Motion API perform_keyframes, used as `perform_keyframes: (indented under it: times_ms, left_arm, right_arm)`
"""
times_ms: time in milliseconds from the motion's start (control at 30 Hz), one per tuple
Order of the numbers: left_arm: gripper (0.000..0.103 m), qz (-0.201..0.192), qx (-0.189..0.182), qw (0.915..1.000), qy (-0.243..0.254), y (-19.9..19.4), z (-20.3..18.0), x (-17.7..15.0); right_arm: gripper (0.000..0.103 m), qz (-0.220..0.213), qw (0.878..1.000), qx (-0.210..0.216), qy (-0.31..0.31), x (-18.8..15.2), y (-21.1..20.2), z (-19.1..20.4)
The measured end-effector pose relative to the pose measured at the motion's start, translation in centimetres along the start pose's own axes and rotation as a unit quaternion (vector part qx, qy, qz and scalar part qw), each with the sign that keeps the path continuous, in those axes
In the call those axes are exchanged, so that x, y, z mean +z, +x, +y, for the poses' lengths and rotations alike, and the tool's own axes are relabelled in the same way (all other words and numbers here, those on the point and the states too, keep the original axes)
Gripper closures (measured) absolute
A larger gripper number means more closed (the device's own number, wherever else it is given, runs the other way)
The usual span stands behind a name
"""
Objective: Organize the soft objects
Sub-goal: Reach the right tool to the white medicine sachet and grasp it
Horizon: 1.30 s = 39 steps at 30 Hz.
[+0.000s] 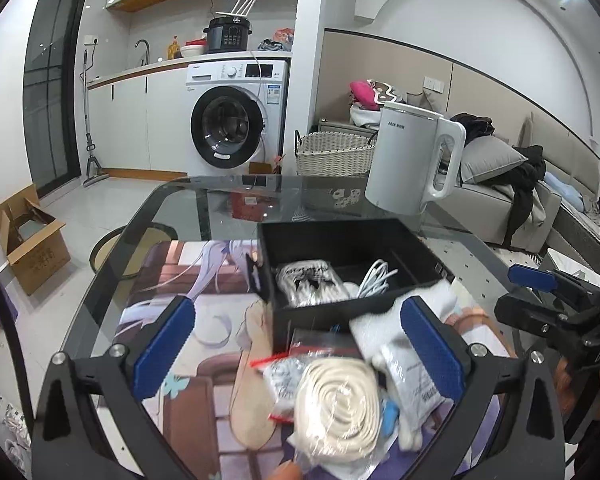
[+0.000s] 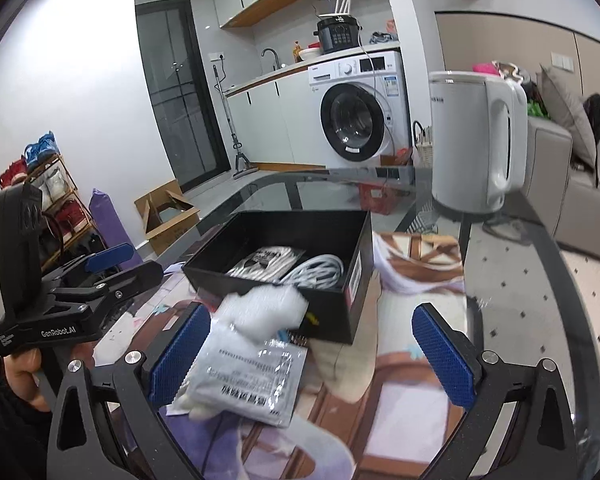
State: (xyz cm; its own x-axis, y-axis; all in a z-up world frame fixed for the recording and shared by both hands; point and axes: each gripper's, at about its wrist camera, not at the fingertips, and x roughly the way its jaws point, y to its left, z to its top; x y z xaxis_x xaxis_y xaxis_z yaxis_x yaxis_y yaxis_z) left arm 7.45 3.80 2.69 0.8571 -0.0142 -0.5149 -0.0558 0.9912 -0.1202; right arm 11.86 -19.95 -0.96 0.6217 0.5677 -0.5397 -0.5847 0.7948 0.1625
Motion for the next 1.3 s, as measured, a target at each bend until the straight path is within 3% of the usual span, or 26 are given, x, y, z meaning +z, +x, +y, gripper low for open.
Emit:
perform_keyframes:
  times_ms: [300,467,1033,1300]
  left_arm:
    - [0.0,0.009,0.004,0.9999,0.003,-0.4,0.6,-1.9]
    - [0.0,0.023,0.003,0.9997,0.009,-0.2,0.7,-2.6]
    - [0.0,0.039,-0.02,0.999,0.008,-0.1,1.6,-2.6]
    - [0.0,0.039,-0.015,0.9991,0.009,-0.1,1.6,-2.6]
  right_arm:
    - [0.001,0.019,0.999,0.03,0.006,-2.1,0.6,1.3]
    - [0.001,0.059,0.996,0.06,0.024,-2.7,2.0,1.8]
    - [0.001,0.13,0.988,0.08,0.031,-4.3,6.3,3.6]
    - [0.001,0.129,0.984,0.108,0.066,-4.7,7.9,2.8]
